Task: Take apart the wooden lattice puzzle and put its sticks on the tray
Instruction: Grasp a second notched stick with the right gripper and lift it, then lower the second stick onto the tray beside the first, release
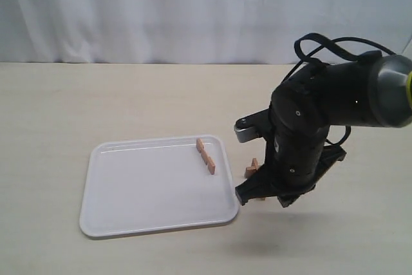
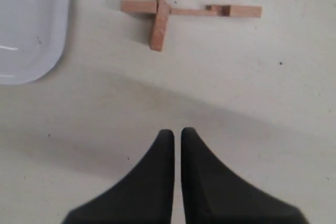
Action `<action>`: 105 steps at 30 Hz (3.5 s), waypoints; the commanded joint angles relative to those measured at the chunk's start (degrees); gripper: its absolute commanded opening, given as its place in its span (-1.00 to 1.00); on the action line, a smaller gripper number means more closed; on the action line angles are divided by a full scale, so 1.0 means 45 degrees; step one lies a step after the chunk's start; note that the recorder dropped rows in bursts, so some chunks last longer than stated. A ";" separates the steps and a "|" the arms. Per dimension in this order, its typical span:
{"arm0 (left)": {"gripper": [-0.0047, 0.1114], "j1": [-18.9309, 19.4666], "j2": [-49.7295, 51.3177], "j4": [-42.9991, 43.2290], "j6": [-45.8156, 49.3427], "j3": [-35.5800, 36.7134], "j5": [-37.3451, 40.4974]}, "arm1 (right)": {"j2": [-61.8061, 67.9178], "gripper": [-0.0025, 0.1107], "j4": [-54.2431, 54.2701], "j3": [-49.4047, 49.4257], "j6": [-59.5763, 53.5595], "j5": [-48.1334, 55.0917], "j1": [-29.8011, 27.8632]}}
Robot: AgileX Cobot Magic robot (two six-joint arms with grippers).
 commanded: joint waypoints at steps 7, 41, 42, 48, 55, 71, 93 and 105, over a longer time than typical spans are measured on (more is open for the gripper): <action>-0.92 0.0011 0.0005 -0.0010 -0.0040 0.0030 -0.0159 | -0.0160 -0.69 0.0025 0.0269 0.0318 -0.2158 -0.0070; -0.92 0.0011 0.0005 -0.0010 -0.0040 0.0030 -0.0159 | 0.1690 -0.45 0.2804 0.0269 -0.2120 -0.3565 -0.1342; -0.92 0.0011 0.0005 -0.0010 -0.0040 0.0030 -0.0159 | 0.1714 -0.45 0.2804 0.0269 -0.2120 -0.3593 -0.1342; -0.92 0.0011 0.0005 -0.0010 -0.0040 0.0030 -0.0159 | 0.1748 -0.59 0.2804 0.0269 -0.1980 -0.3711 -0.1342; -0.92 0.0011 0.0005 -0.0010 -0.0040 0.0030 -0.0159 | 0.1748 -0.88 0.2804 0.0269 -0.1927 -0.3711 -0.1342; -0.92 0.0011 0.0005 -0.0010 -0.0040 0.0030 -0.0159 | 0.0507 -0.88 0.2837 0.0269 -0.1926 -0.3063 -0.1342; -0.92 0.0011 0.0005 -0.0010 -0.0040 0.0030 -0.0159 | -0.0583 -0.88 0.3501 -0.2086 -0.2031 -0.1676 0.0651; -0.92 0.0011 0.0005 -0.0010 -0.0040 0.0030 -0.0159 | 0.2432 -0.88 0.3514 -0.5588 -0.1693 0.1177 0.1484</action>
